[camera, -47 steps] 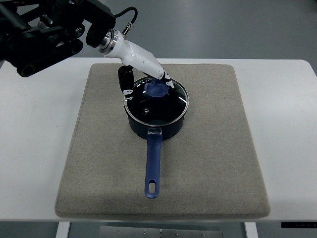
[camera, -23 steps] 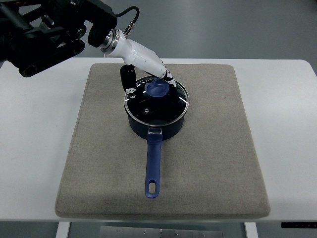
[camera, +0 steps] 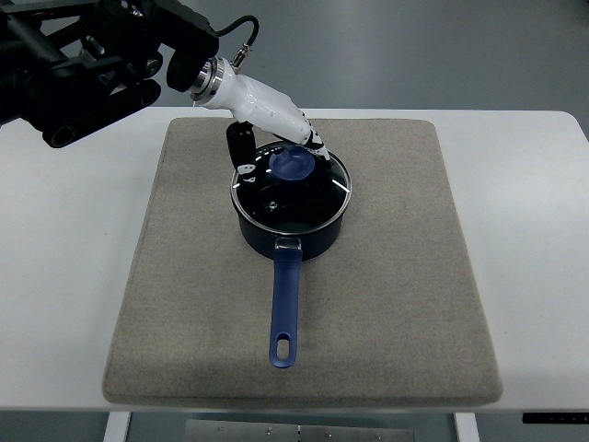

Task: Open pot lid and place left with left hand
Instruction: 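Close the left hand fingers around the blue lid knob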

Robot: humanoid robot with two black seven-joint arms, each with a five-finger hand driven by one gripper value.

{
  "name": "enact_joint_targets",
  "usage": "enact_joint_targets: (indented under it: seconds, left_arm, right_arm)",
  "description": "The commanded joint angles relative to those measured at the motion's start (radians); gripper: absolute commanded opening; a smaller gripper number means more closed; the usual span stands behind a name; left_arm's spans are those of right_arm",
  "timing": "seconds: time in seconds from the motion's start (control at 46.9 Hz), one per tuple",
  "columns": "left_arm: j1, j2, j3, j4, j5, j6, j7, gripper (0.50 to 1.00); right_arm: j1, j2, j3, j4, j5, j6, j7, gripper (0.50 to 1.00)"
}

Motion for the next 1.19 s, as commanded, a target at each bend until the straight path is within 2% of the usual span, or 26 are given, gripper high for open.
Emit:
enact_joint_targets:
  seconds: [0.0,0.085,0.149,0.192,0.235,0.363,0.405,0.512,0.555,0.768,0.853,0.917,0.96,0.981,1.173]
  left_arm:
    - [0.000,-0.003,0.000,0.001,-0.001,0.001,0.000,0.911]
    - [-0.001,-0.014,-0.001,0.006,-0.001,0.001,0.000,0.855]
    - [-0.002,-0.019,-0.001,0.016,-0.001,0.001,0.000,0.849]
    - [-0.002,-0.020,-0.001,0.022,-0.003,0.001,0.000,0.823]
    - [-0.002,-0.019,-0.001,0.022,-0.003,0.001,0.000,0.823]
    - [-0.002,-0.020,-0.001,0.026,-0.001,0.006,0.000,0.774]
    - [-0.002,-0.020,-0.001,0.026,-0.001,0.020,0.000,0.746]
    - [0.000,-0.019,-0.001,0.026,-0.001,0.070,0.000,0.737]
    - [0.000,-0.019,-0.001,0.027,-0.001,0.081,0.000,0.714]
    - [0.006,-0.020,0.000,0.027,-0.001,0.086,0.000,0.632]
    - [0.008,-0.020,0.000,0.027,-0.001,0.086,0.000,0.615]
    - [0.008,-0.020,-0.001,0.027,-0.001,0.086,0.000,0.576]
    - [0.008,-0.020,0.000,0.027,-0.001,0.086,0.000,0.514]
    - [0.008,-0.020,0.000,0.027,-0.001,0.086,0.000,0.500]
    - [0.008,-0.020,0.000,0.030,-0.001,0.084,0.000,0.500]
  right_arm:
    - [0.000,0.000,0.000,0.000,0.000,0.000,0.000,0.917]
    - [0.000,0.000,0.000,0.000,0.000,0.000,0.000,0.917]
    - [0.000,0.000,0.000,0.000,0.000,0.000,0.000,0.917]
    - [0.000,0.000,0.000,0.000,0.000,0.000,0.001,0.917]
    - [0.000,0.000,0.000,-0.001,0.000,0.000,0.000,0.917]
    - [0.000,0.000,0.000,0.000,0.000,0.000,0.000,0.917]
    - [0.000,0.000,0.000,0.000,0.000,0.000,0.000,0.917]
    - [0.000,0.000,0.000,-0.001,0.000,0.000,0.000,0.917]
    - [0.000,0.000,0.000,0.000,0.000,0.000,0.000,0.917]
    - [0.000,0.000,0.000,-0.001,0.000,0.000,0.000,0.917]
    - [0.000,0.000,0.000,0.000,0.000,0.000,0.000,0.917]
    - [0.000,0.000,0.000,-0.001,0.000,0.000,0.001,0.917]
    - [0.000,0.000,0.000,0.000,0.000,0.000,0.000,0.917]
    - [0.000,0.000,0.000,0.000,0.000,0.000,0.000,0.917]
    - [0.000,0.000,0.000,-0.001,0.000,0.000,0.000,0.917]
